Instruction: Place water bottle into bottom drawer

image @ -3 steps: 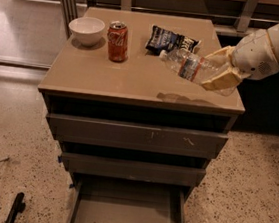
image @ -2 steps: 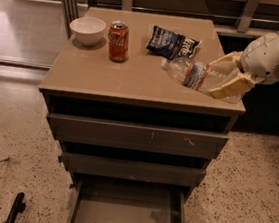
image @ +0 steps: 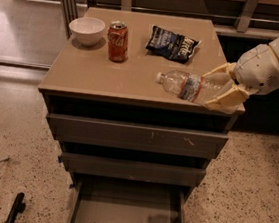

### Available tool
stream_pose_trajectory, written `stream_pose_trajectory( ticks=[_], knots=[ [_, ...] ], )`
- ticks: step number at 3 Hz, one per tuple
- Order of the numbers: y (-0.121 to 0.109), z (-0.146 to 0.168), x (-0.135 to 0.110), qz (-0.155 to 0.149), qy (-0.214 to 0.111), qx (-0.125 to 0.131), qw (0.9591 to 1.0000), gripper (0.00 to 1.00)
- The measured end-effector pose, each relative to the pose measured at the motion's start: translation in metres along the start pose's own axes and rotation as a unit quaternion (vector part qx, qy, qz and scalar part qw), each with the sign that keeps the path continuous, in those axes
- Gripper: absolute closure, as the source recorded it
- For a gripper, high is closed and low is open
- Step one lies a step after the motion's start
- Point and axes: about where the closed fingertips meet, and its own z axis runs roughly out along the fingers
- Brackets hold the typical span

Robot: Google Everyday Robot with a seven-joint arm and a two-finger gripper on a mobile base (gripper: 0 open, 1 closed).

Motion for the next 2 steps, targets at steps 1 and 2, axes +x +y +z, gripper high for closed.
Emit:
stream_pose_trajectory(
  ticks=[1, 2],
  knots=[
    [0.017, 0.035, 0.015, -0.009, 0.003, -0.002, 1.0000, 1.00],
    [0.043, 0.092, 0.053, -0.009, 0.009, -0.034, 0.9994, 1.00]
  ],
)
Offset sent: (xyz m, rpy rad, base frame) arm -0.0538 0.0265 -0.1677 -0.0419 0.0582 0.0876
